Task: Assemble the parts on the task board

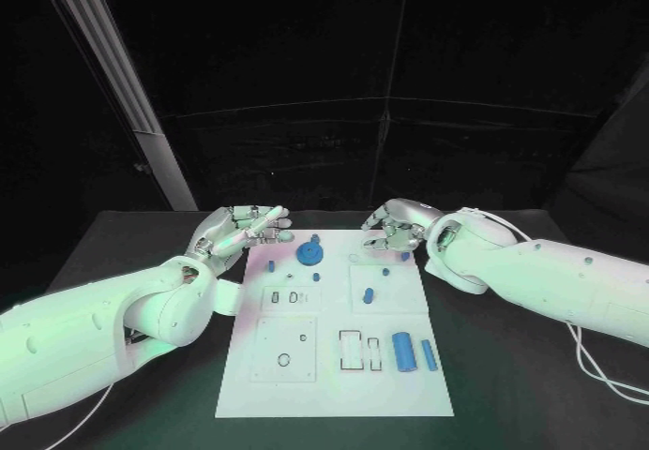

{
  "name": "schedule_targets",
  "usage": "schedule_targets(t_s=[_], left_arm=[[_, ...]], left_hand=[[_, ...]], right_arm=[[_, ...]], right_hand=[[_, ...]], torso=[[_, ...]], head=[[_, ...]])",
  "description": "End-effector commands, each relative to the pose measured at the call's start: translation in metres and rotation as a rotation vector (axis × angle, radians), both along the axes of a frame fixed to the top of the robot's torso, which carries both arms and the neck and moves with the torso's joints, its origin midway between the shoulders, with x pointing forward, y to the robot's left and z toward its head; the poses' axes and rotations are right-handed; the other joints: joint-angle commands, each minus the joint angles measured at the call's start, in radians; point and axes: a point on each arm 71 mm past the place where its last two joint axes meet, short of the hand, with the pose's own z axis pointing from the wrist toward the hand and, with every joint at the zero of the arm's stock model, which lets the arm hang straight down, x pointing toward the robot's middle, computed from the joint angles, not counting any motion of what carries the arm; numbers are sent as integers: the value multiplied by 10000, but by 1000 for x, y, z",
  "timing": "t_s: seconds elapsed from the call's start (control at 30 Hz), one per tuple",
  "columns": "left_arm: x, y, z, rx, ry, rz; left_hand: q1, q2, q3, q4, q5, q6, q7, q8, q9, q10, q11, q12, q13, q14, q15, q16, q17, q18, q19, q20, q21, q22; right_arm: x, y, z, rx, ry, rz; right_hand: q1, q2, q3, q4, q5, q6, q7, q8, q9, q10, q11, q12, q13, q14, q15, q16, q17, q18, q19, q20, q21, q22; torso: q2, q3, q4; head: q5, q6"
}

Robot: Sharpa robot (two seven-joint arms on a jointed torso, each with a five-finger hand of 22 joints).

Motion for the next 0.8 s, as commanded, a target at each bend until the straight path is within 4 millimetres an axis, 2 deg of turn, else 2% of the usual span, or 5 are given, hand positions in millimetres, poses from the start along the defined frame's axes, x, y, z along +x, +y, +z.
schedule_targets(t_s=[0.03, 0.27, 0.3, 0.53, 0.8], left_arm=[[0, 0, 1, 3, -113, -70], [1, -1, 1, -6, -114, -93], [1, -1, 1, -4, -113, -91], [2, -1, 0, 19, -95, -62], [3, 0, -2, 35, -82, -42]], left_hand=[[26, 56, 0, -70, -18, 14, 52, -37, -11, -6, 17, -35, -14, -22, 10, -66, 9, 68, 71, -1, 37, -14], [26, 56, 0, -70, -18, 14, 52, -37, -11, -6, 17, -35, -14, -22, 10, -66, 9, 68, 71, -1, 37, -14], [26, 56, 0, -70, -18, 14, 52, -37, -11, -6, 17, -35, -14, -22, 10, -66, 9, 68, 71, -1, 37, -14], [35, 62, 1, -79, -17, 17, 49, -40, -11, -3, 15, -39, -14, -20, 9, -70, 12, 68, 73, -1, 35, -18], [41, 67, 5, -83, -15, 18, 49, -41, -10, -3, 14, -41, -14, -20, 9, -72, 13, 68, 74, -1, 34, -19]], right_arm=[[-7, -5, 5, 1672, 522, 1058], [-4, -44, 4, 1617, 397, 705], [-3, -49, 2, 1573, 400, 632], [-1, -70, -14, 1398, 607, 237], [-3, -76, -29, 1253, 878, 99]], right_hand=[[127, -32, -15, -90, -86, 37, 2, -39, -1, -17, -58, -1, -3, 711, -7, -2, 1230, -54, -50, -15, -26, 26], [187, -128, -88, -167, -123, -8, 0, -71, -12, -71, -63, -72, -72, 705, -13, -16, 1207, -50, -64, -22, -37, 5], [188, -130, -89, -169, -123, -9, 0, -71, -12, -72, -62, -74, -74, 705, -13, -17, 1207, -50, -64, -22, -38, 4], [188, -157, -141, -183, -173, -71, 5, -107, -23, -106, -56, -121, -119, 704, -9, -19, 1209, -47, -75, -22, -47, -13], [175, -189, -214, -191, -205, -165, 11, -155, -34, -131, -50, -157, -151, 700, -5, -29, 1195, -45, -84, -20, -56, -27]], torso=[[-47, 40, -131], [-48, 108, -230], [-43, 135, -241], [-47, 121, -188], [-29, 152, -178]], head=[[29, 44], [7, 87], [12, 81], [-36, 56], [-44, 1]])
